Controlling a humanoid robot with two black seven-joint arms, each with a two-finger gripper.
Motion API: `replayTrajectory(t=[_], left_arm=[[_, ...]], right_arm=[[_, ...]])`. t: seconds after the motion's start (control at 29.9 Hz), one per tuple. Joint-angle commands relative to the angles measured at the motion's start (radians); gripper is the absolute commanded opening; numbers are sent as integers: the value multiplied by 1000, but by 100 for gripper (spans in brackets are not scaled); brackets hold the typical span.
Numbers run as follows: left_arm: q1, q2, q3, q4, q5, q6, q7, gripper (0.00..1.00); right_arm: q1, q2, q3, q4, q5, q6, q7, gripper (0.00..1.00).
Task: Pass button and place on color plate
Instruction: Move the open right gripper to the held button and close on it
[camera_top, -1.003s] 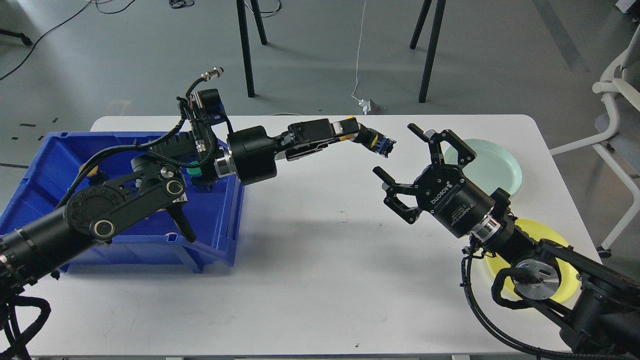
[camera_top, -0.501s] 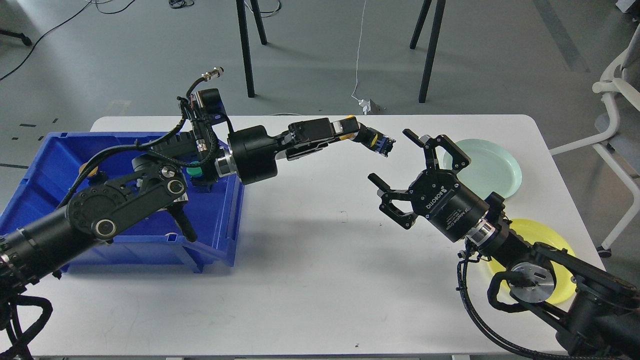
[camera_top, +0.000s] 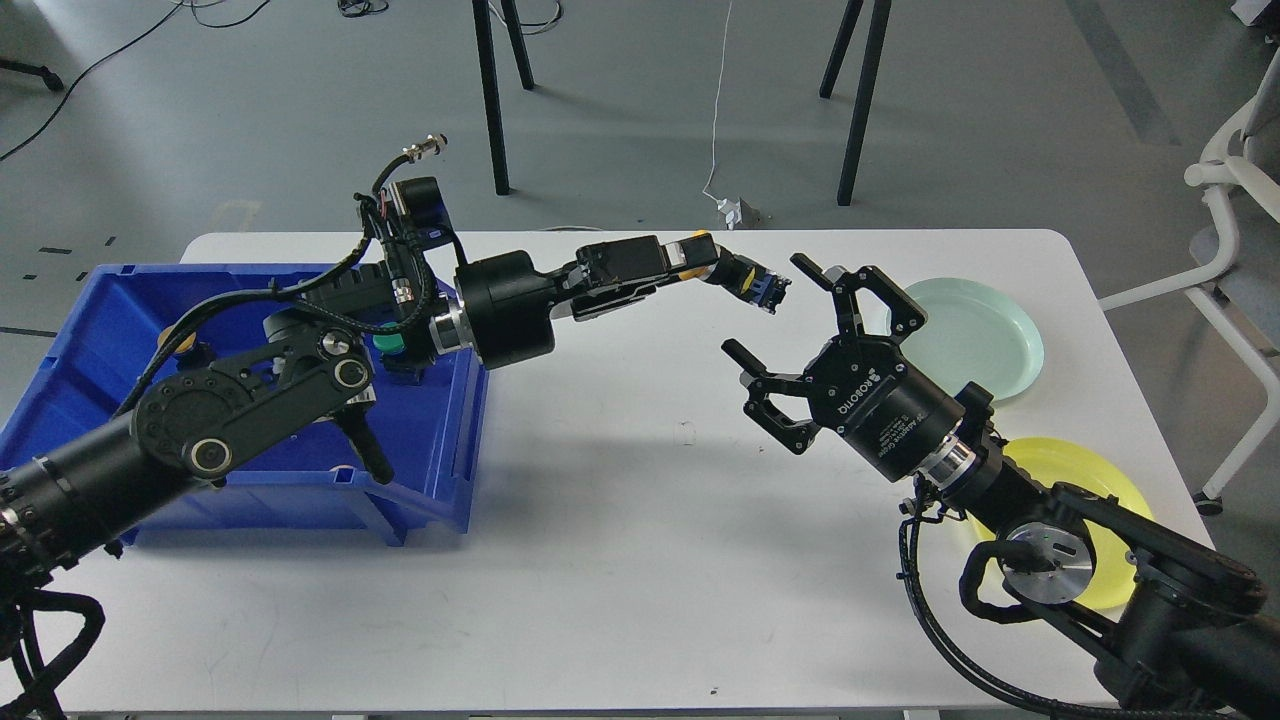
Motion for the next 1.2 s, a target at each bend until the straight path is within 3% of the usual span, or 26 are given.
replayTrajectory(t=[0.0, 0.67, 1.0, 1.17], left_arm=[[0, -1, 0, 0, 0, 0, 0, 20], [0, 1, 0, 1, 0, 1, 0, 20], [0, -1, 0, 1, 0, 1, 0, 20], [0, -1, 0, 1, 0, 1, 0, 20]], right_arm=[[10, 0, 0, 0, 1, 0, 0, 90], [26, 16, 0, -2, 0, 0, 4, 60], [26, 16, 1, -2, -3, 0, 4, 32], [26, 16, 3, -2, -5, 0, 5, 10]])
